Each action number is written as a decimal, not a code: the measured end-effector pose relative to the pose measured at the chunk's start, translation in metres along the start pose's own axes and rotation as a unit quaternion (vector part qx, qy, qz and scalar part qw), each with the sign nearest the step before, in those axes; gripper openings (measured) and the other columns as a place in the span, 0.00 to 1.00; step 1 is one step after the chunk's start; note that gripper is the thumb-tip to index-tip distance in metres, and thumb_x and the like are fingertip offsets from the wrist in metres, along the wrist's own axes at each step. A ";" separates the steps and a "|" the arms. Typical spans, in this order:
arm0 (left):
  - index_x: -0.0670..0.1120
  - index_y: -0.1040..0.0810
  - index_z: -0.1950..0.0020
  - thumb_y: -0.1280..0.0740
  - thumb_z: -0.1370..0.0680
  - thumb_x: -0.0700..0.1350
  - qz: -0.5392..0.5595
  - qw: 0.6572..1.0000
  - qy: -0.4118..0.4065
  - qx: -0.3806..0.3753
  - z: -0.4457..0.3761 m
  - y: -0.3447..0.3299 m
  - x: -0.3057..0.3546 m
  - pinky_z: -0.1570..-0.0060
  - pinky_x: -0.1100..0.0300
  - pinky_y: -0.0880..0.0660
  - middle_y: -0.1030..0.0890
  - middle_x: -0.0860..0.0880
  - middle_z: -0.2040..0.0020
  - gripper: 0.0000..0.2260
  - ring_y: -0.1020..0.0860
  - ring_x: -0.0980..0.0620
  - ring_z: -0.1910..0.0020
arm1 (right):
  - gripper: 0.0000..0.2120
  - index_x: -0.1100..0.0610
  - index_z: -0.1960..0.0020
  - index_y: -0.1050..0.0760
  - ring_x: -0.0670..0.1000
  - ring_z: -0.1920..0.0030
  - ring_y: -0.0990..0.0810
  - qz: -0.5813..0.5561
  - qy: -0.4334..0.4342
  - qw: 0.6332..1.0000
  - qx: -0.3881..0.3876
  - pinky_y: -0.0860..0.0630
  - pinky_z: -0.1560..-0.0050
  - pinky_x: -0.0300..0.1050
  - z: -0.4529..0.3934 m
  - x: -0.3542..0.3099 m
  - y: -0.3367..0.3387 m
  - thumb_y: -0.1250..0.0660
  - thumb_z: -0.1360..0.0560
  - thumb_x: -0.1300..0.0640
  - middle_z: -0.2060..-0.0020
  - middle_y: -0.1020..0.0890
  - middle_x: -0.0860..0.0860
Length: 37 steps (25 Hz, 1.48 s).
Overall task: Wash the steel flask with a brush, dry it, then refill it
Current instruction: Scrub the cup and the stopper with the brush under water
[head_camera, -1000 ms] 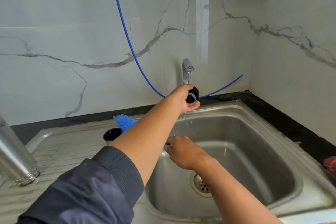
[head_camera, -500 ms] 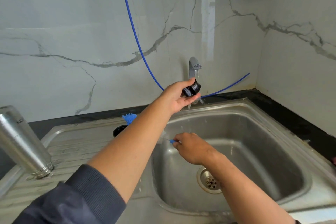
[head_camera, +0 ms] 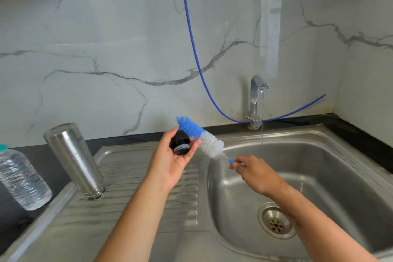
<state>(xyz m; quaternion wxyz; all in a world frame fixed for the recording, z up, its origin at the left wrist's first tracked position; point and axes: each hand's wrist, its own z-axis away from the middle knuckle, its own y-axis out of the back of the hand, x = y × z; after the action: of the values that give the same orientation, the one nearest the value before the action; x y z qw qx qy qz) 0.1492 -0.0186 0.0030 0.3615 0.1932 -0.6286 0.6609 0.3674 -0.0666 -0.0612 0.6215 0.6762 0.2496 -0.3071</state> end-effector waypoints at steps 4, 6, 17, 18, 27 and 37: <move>0.37 0.23 0.41 0.31 0.19 0.47 -0.004 0.996 -0.048 0.071 -0.012 0.025 -0.007 0.48 0.52 0.17 0.20 0.39 0.55 0.14 0.18 0.41 0.52 | 0.12 0.49 0.51 0.18 0.41 0.71 0.28 -0.067 0.031 0.997 0.035 0.34 0.67 0.36 0.006 -0.011 0.001 0.39 0.16 0.51 0.72 0.26 0.43; 0.36 0.24 0.36 0.32 0.18 0.48 0.024 0.994 -0.065 0.090 -0.019 0.035 -0.009 0.41 0.49 0.19 0.19 0.38 0.49 0.17 0.18 0.41 0.45 | 0.12 0.50 0.51 0.17 0.42 0.75 0.34 -0.104 0.058 0.993 0.021 0.38 0.70 0.34 0.010 -0.019 0.000 0.38 0.16 0.51 0.76 0.31 0.43; 0.38 0.21 0.40 0.37 0.16 0.44 0.066 0.996 -0.063 0.013 -0.024 0.038 -0.013 0.42 0.47 0.19 0.17 0.39 0.43 0.12 0.18 0.44 0.43 | 0.13 0.50 0.56 0.18 0.47 0.70 0.40 -0.003 0.176 0.984 -0.001 0.37 0.69 0.38 0.016 -0.039 -0.017 0.37 0.16 0.51 0.74 0.37 0.45; 0.39 0.21 0.41 0.38 0.15 0.45 0.101 0.991 -0.086 0.030 -0.026 0.044 -0.001 0.42 0.48 0.20 0.16 0.40 0.45 0.11 0.18 0.45 0.44 | 0.15 0.44 0.61 0.21 0.46 0.70 0.41 0.000 0.181 0.982 -0.047 0.38 0.68 0.38 0.019 -0.040 -0.014 0.38 0.16 0.50 0.73 0.37 0.46; 0.40 0.21 0.38 0.39 0.15 0.47 0.057 0.995 -0.084 -0.023 -0.014 0.039 -0.016 0.45 0.53 0.17 0.14 0.43 0.45 0.13 0.15 0.49 0.47 | 0.16 0.63 0.45 0.19 0.45 0.71 0.40 0.007 0.171 0.985 0.007 0.37 0.69 0.37 0.018 -0.037 -0.008 0.38 0.16 0.52 0.74 0.37 0.45; 0.40 0.19 0.39 0.33 0.18 0.44 0.053 0.997 -0.050 0.015 -0.021 0.045 -0.023 0.39 0.49 0.20 0.15 0.42 0.42 0.11 0.16 0.46 0.45 | 0.16 0.63 0.44 0.19 0.46 0.71 0.39 0.021 0.161 0.987 0.007 0.36 0.68 0.38 0.020 -0.035 -0.007 0.38 0.16 0.52 0.73 0.35 0.46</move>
<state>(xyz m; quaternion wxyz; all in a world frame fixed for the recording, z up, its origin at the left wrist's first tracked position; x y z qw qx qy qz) 0.1357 -0.0008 -0.0473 0.2914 0.1980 -0.6451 0.6780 0.3364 -0.0840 -0.0414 0.5752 0.7260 0.3298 -0.1825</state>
